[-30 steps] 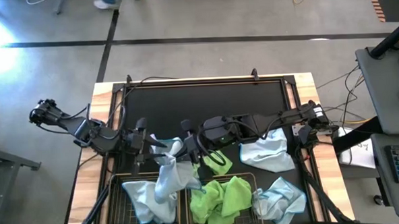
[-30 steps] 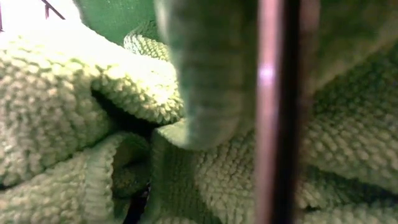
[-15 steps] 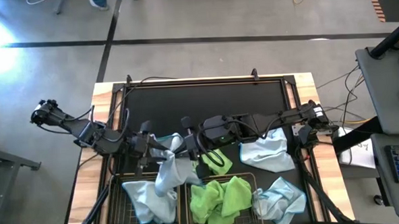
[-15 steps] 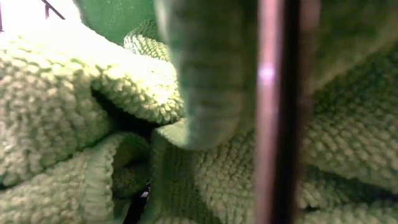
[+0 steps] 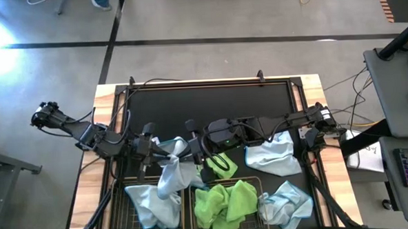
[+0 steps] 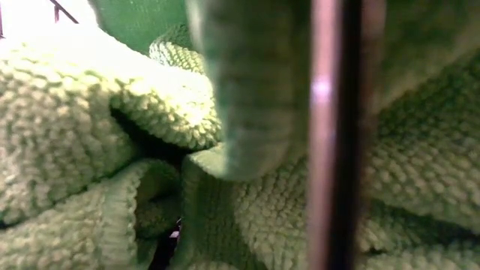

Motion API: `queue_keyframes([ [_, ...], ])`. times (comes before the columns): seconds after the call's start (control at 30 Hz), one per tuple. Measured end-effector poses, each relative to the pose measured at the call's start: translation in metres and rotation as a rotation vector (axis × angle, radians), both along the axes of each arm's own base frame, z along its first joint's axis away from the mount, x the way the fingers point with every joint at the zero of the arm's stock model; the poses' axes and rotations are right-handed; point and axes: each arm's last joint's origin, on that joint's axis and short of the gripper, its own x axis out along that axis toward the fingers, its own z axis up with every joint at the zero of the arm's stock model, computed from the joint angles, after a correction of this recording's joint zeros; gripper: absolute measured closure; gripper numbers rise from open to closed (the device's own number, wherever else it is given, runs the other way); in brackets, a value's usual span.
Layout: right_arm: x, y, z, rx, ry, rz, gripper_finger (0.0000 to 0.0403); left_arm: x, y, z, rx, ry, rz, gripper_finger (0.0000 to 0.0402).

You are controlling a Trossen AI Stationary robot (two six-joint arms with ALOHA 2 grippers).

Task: Sort microfiber towel by color & place in baskets
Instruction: Put the white microfiber cloth into the left wire basket

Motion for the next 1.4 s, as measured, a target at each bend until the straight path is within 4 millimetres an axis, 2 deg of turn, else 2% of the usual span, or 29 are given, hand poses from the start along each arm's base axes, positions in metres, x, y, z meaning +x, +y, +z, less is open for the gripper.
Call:
queue_keyframes([
  [0.17,0.0,0.0,0.0,0.015,0.004,-0.004,0.0394,0.0,0.0,0.0,0.0,0.0,0.0,0.04],
  [0.33,0.0,0.0,0.0,0.107,0.033,-0.029,0.0394,0.0,0.0,0.0,-0.001,-0.001,0.0,0.0401],
  [0.47,0.0,0.0,-0.001,0.097,0.039,-0.028,0.038,0.0,0.0,0.0,-0.001,0.0,0.0,0.0401],
  [0.83,0.0,0.0,-0.002,0.095,0.041,-0.027,0.0258,0.0,0.0,0.0,-0.001,-0.001,0.0,0.0401],
  [1.0,0.0,0.0,-0.002,0.102,0.046,-0.028,0.0224,0.0,0.0,0.0,-0.019,-0.001,0.004,0.0401],
  [1.13,-0.002,-0.001,-0.004,0.096,0.077,-0.032,0.0219,0.0,-0.001,0.003,-0.069,-0.018,-0.017,0.0402],
  [1.4,-0.011,-0.002,-0.004,0.078,0.145,-0.039,0.0231,-0.006,-0.006,0.021,-0.2,-0.124,-0.212,0.0402],
])
